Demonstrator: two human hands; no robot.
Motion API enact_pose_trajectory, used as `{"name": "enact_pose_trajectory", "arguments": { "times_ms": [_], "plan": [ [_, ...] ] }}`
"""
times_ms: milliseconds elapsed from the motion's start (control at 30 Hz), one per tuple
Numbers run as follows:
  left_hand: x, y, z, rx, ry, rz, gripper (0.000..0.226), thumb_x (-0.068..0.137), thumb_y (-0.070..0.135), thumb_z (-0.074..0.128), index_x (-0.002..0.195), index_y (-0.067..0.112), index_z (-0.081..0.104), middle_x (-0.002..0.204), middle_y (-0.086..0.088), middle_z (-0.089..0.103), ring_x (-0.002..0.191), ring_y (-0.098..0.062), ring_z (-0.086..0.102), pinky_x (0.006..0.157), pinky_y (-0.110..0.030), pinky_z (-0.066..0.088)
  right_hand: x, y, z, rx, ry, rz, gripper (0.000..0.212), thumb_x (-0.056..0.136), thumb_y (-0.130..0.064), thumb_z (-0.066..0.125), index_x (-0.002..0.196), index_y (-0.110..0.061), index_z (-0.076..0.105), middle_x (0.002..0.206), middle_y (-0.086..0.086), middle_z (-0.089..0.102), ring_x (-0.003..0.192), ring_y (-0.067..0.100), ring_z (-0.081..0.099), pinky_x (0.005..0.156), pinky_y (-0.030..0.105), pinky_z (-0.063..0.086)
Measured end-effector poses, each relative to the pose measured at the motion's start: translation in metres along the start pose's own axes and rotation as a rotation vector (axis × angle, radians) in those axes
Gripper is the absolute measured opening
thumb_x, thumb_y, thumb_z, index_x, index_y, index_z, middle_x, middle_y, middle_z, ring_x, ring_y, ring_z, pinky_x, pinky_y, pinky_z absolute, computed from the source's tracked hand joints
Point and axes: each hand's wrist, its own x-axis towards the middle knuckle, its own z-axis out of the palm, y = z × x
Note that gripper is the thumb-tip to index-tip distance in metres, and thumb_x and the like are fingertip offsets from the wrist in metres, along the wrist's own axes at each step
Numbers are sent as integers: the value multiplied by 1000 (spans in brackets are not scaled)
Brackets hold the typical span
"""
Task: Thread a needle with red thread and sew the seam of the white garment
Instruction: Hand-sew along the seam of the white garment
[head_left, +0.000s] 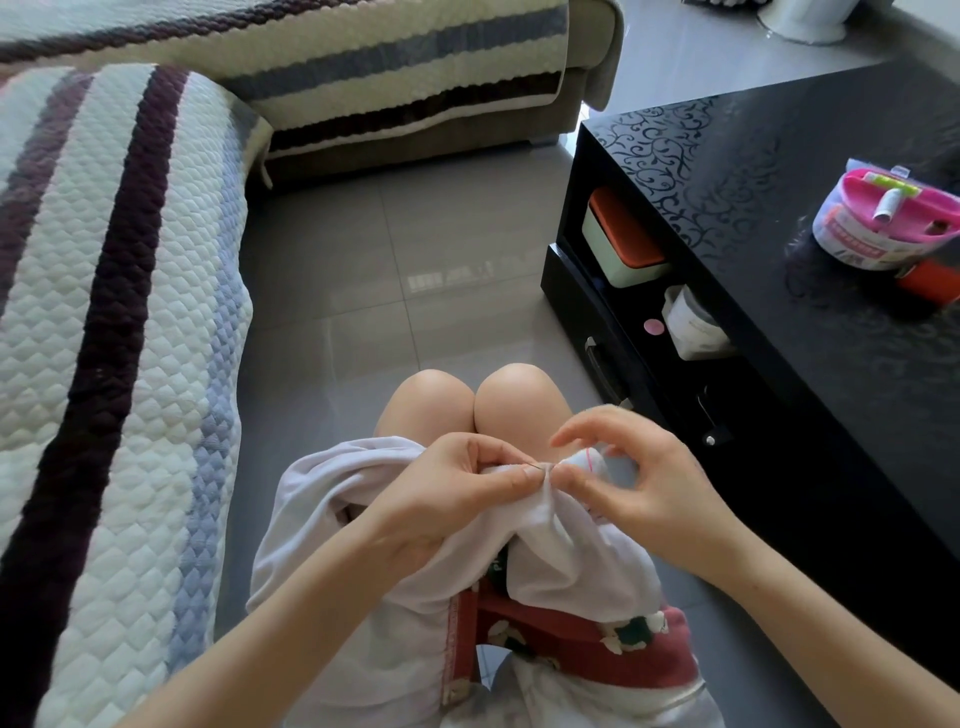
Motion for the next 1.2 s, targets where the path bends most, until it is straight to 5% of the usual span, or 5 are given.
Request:
{"name": "enact_pose_trajectory", "arguments": {
  "times_ms": [333,633,767,1033,1200],
  "plan": [
    [-2,1,6,157,24,45,13,87,22,70,79,13,72,73,2,68,72,-5,60,69,-21,47,7,-3,22,-337,148,-445,17,91,-17,48,81,-13,61,95,-7,61,94,13,52,81,37,38],
    [0,2,11,294,92,52,17,87,20,68,77,7,72,73,1,68,71,-5,62,69,-21,49,23,-51,-11,709,-157,-167,11,99,-23,43,93,-13,46,71,8,59,70,31,63,71,41,56],
    [0,11,-8,154,-16,-25,9,80,23,72,80,15,75,81,0,73,81,-6,65,75,-18,50,48,-3,-34,970,-167,205,14,84,-23,57,85,-15,46,54,0,37,43,11,32,43,20,24],
    [-9,16,-17,17,-120,-98,14,77,20,77,85,9,74,83,-1,72,81,-5,65,73,-15,48,120,131,-101,-17,677,543,9,94,-15,47,94,-15,56,84,5,59,79,20,61,72,30,42],
    [-9,19,-18,45,-102,-96,4,84,14,72,85,11,75,83,1,73,82,-4,65,75,-14,48,104,60,-64,98,138,316,13,88,-29,65,96,-18,68,83,-3,65,67,0,57,65,19,41]
  ]
}}
